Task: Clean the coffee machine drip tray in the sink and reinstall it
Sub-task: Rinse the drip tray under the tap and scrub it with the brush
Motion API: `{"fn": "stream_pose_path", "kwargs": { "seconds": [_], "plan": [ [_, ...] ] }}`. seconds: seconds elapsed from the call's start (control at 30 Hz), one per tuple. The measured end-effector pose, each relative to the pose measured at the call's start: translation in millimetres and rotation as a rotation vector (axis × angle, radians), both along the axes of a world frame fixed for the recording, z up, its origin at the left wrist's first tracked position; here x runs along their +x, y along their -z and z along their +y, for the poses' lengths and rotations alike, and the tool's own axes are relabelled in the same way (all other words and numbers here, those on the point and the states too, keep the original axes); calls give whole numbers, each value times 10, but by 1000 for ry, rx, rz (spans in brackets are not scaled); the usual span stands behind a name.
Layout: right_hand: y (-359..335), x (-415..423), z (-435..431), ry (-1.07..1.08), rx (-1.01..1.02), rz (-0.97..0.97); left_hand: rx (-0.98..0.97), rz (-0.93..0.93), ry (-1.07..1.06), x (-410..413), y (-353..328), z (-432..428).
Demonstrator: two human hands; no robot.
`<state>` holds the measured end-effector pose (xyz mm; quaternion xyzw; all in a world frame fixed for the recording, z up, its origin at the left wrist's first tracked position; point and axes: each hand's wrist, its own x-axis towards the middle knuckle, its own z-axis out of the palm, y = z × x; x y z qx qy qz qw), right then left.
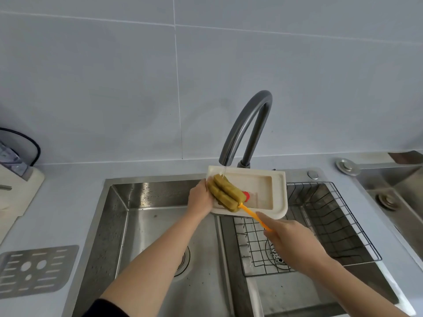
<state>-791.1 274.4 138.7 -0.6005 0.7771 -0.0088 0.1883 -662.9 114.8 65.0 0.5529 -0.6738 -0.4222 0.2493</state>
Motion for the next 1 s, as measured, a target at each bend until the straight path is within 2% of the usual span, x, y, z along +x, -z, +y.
{"fn": "stream_pose_path", "kwargs": {
  "seconds": [0.27, 0.33, 0.47, 0.53, 0.77, 1.0],
  "plan": [
    [-192, -190, 18, -127, 37, 202, -4, 44, -20, 70, -56, -8],
    [-250, -262, 20, -101, 8, 165, -25, 20, -29, 110, -47, -25],
    [-287, -305, -27, 47, -71, -81, -21, 15, -49, 215, -9, -67],
    [-266, -303, -93, 75, -86, -116, -35, 6, -46, 257, 18, -76],
    [-251, -51, -298, -67, 15, 98, -87, -1, -41, 385, 11, -29],
    [-248, 20, -417, -212, 61, 160, -153, -50, -36, 511, -1, -69]
  ]
}}
